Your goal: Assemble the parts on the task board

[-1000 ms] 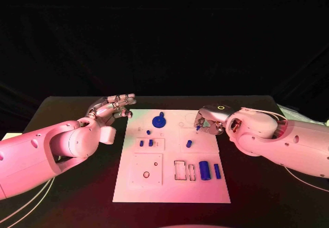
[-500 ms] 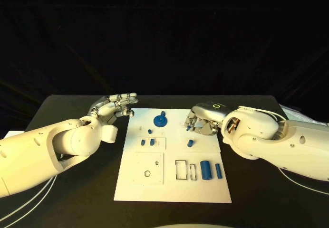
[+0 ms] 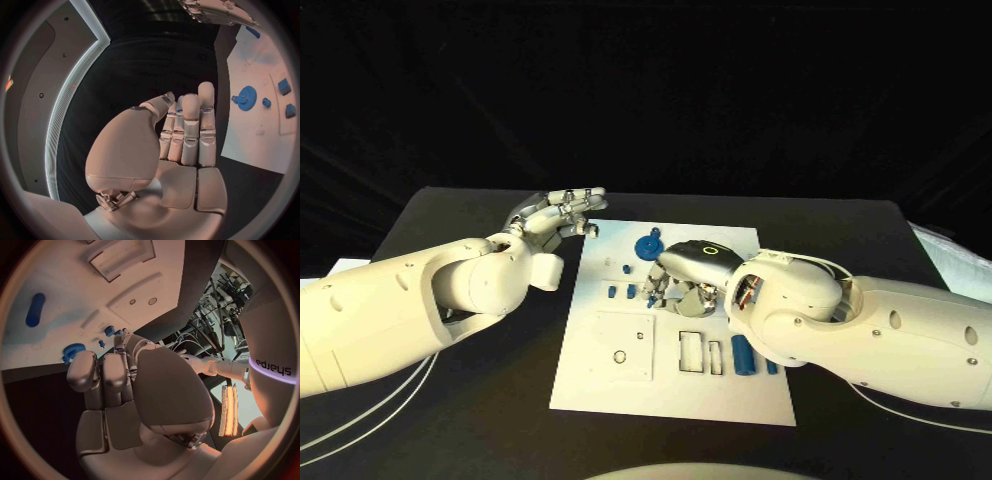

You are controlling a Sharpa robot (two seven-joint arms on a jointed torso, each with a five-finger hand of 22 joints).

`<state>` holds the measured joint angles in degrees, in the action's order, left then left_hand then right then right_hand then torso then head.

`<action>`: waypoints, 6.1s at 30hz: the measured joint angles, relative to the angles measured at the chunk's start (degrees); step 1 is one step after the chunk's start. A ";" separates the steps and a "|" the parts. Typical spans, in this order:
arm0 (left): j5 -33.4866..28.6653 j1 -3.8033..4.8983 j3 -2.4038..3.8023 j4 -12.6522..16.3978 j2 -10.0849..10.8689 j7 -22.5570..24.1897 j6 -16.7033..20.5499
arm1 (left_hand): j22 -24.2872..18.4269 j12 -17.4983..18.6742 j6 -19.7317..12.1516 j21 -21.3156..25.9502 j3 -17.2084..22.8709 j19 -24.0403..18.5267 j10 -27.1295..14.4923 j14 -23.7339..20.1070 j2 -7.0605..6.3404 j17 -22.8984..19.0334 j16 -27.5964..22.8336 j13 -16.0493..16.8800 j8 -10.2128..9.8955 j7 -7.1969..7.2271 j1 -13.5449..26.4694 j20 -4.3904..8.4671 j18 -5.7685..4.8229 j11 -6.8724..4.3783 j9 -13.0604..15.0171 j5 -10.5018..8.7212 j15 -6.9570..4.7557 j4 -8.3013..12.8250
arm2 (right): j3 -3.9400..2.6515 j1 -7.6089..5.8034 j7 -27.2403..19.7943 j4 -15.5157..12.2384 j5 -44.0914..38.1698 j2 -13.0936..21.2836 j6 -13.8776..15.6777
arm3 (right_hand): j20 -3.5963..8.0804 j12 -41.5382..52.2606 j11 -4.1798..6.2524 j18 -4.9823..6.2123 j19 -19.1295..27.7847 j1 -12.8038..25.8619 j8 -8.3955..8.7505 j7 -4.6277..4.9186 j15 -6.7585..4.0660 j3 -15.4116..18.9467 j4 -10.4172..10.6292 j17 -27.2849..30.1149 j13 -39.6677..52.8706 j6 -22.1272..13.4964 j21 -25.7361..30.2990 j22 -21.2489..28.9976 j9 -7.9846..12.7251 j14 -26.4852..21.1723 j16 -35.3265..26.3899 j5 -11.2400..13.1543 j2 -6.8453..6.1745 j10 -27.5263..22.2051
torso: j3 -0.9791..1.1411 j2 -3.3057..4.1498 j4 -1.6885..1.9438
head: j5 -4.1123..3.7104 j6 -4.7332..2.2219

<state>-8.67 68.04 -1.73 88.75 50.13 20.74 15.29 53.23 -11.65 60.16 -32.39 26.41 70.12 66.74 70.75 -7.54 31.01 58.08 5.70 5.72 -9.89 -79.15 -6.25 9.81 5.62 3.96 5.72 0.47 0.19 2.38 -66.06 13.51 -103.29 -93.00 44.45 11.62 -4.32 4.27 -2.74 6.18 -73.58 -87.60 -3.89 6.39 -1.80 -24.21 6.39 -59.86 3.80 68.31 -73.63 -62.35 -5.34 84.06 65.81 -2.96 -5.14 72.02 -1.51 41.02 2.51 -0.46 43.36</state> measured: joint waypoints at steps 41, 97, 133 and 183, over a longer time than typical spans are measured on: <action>0.21 0.00 0.01 0.56 0.03 -0.22 -0.37 | -0.06 0.00 -0.21 0.24 -0.16 0.00 -0.20 -0.10 0.00 -0.12 0.00 0.03 0.00 -0.19 0.00 0.00 0.00 -0.21 -0.03 0.00 0.10 0.16 | 0.60 4.16 -2.36 5.41 0.24 -5.02 -4.27 | 0.00 -0.12 -0.32 -0.01 0.01 0.53 0.16 0.40 0.18 -0.61 -0.64 -0.02 -0.02 0.01 0.00 0.03 -0.06 -0.23 0.22 -0.48 0.07 -0.31 | 0.09 0.01 -0.10 | 1.24 1.06; 0.48 0.00 0.00 0.23 -0.24 -1.04 -1.13 | -0.25 -0.24 -0.93 0.56 -0.47 0.00 -1.43 -0.62 0.23 -1.19 -0.45 0.00 0.00 -0.51 -0.23 0.00 0.00 0.21 -0.07 0.00 0.36 0.47 | -0.17 -1.53 1.27 -2.85 -2.14 13.08 -1.00 | -2.66 1.45 -3.46 0.90 4.74 6.68 0.27 1.66 3.03 7.79 -2.50 9.75 -0.12 -11.50 6.94 9.98 1.39 -1.07 -7.06 -3.01 -3.85 -15.99 | 0.14 -0.07 -0.21 | -0.73 -0.42; 0.68 -0.17 0.00 -0.03 -0.43 -1.09 -1.72 | -0.30 -0.24 -0.93 0.78 -0.61 0.00 -1.43 -0.80 0.23 -1.18 -0.45 -0.01 0.00 -0.50 -0.23 0.00 -0.01 0.21 -0.06 0.00 0.55 0.33 | 0.10 0.18 1.20 1.88 -3.75 8.75 -5.78 | -1.16 5.42 -1.39 0.90 2.16 4.20 -1.20 0.76 1.58 5.35 -1.79 6.52 -0.26 -4.02 4.66 6.01 0.53 -0.03 -4.31 -3.20 -0.28 -7.30 | 0.12 0.03 -0.16 | -0.58 0.05; 0.89 -0.49 0.00 -0.49 -1.05 -1.21 -2.38 | -0.33 -0.66 -0.93 0.77 -0.75 -0.21 -1.84 -1.01 0.60 -1.42 -0.45 0.06 0.00 -0.50 -0.60 -0.21 0.00 0.20 -0.06 0.00 0.36 0.52 | -0.12 2.82 -1.46 -4.39 2.61 -1.26 2.06 | -0.92 3.44 -1.94 0.90 0.10 3.81 -1.52 1.07 1.17 0.10 -3.85 2.95 -0.09 -1.90 1.51 1.67 0.21 -0.03 -0.78 -1.72 -0.10 -4.33 | 0.02 -0.08 -0.05 | 0.76 0.38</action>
<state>-7.78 67.56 -1.74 88.26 49.08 19.54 12.90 52.91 -12.31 59.23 -31.62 25.67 69.91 64.89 69.74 -6.94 29.59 57.64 5.76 5.72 -10.39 -79.75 -6.46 9.80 5.81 3.91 5.72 0.83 0.70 2.26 -63.24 12.05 -107.68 -90.39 43.19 13.68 -5.24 7.71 -4.68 7.08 -73.48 -83.78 -5.41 7.46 -0.63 -24.10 2.54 -56.91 3.71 66.41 -72.12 -60.68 -5.13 84.02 65.03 -4.68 -5.25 67.69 -1.49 40.94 2.46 0.30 43.74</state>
